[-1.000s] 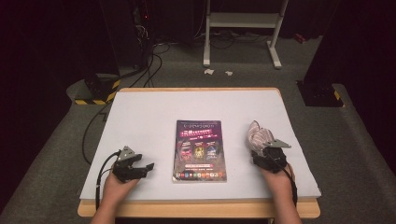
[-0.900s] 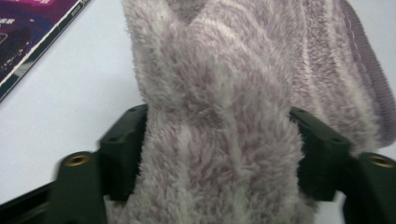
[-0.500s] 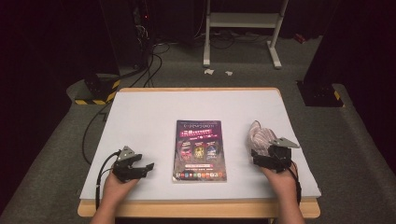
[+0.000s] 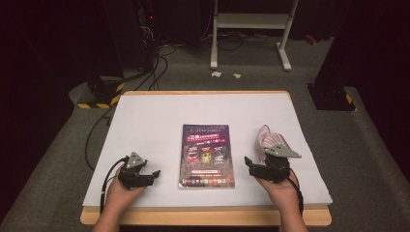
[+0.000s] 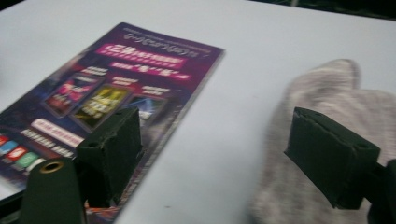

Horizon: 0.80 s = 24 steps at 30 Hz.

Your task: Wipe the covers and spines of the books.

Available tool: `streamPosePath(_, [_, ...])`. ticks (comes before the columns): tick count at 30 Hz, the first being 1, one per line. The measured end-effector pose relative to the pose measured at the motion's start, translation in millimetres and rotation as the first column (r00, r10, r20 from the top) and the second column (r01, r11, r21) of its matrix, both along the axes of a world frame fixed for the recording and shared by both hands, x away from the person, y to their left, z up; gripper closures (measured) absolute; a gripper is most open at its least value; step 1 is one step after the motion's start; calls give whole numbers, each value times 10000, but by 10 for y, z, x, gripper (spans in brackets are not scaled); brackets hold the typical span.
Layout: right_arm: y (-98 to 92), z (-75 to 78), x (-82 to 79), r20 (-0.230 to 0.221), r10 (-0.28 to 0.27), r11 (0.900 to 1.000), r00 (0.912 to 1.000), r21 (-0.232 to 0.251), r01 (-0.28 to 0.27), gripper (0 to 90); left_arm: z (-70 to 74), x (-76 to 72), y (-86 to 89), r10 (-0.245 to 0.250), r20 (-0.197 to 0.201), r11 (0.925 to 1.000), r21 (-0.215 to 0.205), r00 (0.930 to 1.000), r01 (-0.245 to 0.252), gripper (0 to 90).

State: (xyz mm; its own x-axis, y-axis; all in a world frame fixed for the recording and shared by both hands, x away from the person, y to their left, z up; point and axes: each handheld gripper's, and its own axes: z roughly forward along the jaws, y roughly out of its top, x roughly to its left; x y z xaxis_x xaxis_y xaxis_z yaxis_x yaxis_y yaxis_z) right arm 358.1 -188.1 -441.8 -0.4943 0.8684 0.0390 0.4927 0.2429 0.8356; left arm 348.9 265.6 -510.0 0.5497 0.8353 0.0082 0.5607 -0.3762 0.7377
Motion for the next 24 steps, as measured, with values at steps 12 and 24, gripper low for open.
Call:
streamPosePath(12, [487,-476,-29,-1191,1054,9931,9873,-380,-1106,277,150,-71,-309,-405,56,9950,-914,9992,409,321])
streamPosePath(24, [676,-618,-62,-1734,1356,9887,9755,-405,-1446,274,116,-119,-881,-1664,-219,9804,-1105,9858,1630,322])
